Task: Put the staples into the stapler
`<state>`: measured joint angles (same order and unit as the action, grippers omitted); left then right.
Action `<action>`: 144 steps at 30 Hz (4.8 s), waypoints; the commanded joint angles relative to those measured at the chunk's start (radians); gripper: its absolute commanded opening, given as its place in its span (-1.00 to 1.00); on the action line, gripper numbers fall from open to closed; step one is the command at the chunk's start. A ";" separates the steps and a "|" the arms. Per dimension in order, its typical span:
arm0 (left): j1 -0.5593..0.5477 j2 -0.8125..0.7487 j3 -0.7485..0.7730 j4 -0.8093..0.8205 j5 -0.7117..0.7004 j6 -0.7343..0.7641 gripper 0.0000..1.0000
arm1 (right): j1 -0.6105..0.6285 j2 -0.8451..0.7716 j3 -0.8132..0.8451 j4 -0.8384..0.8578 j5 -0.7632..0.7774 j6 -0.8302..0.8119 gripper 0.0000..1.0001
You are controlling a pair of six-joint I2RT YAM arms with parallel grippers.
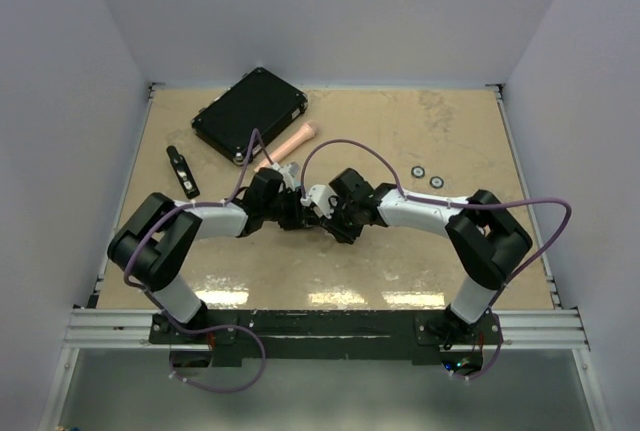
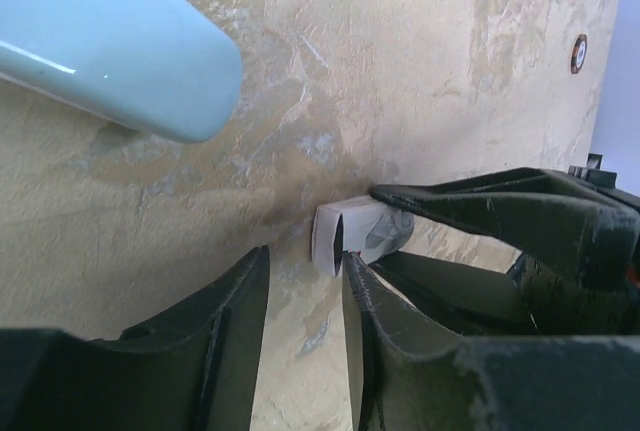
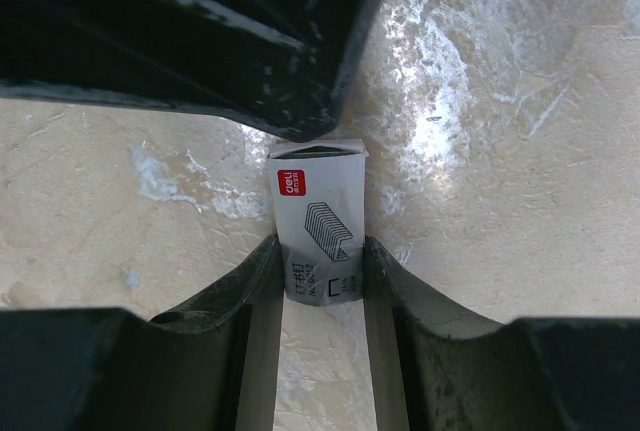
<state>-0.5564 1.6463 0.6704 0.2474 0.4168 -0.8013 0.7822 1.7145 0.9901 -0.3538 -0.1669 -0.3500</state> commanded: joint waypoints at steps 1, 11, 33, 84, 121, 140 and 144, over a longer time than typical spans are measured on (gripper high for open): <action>0.003 0.036 0.043 0.081 0.048 -0.018 -0.27 | 0.011 -0.016 -0.010 0.027 -0.026 -0.017 -0.37; -0.019 0.092 0.051 0.099 0.066 -0.009 -0.34 | 0.015 -0.016 -0.010 0.027 -0.025 -0.017 -0.37; -0.088 0.099 0.083 -0.025 -0.019 0.051 -0.53 | 0.023 -0.015 -0.010 0.030 -0.006 -0.012 -0.39; -0.048 -0.088 0.043 -0.244 -0.220 0.153 -1.00 | 0.065 -0.101 0.044 -0.051 0.015 0.080 0.52; -0.056 -0.171 -0.048 -0.178 -0.271 0.028 -1.00 | -0.112 -0.191 -0.496 0.928 -0.165 1.278 -0.02; -0.056 -0.148 -0.046 -0.158 -0.260 0.013 -1.00 | -0.112 -0.078 -0.515 1.072 -0.200 1.315 -0.64; -0.054 -0.149 -0.049 -0.152 -0.256 0.007 -1.00 | -0.123 -0.095 -0.528 1.072 -0.187 1.318 -0.88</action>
<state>-0.6094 1.4960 0.6273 0.0441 0.1524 -0.7731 0.6670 1.6371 0.4774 0.6621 -0.3580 0.9546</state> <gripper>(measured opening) 0.012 0.087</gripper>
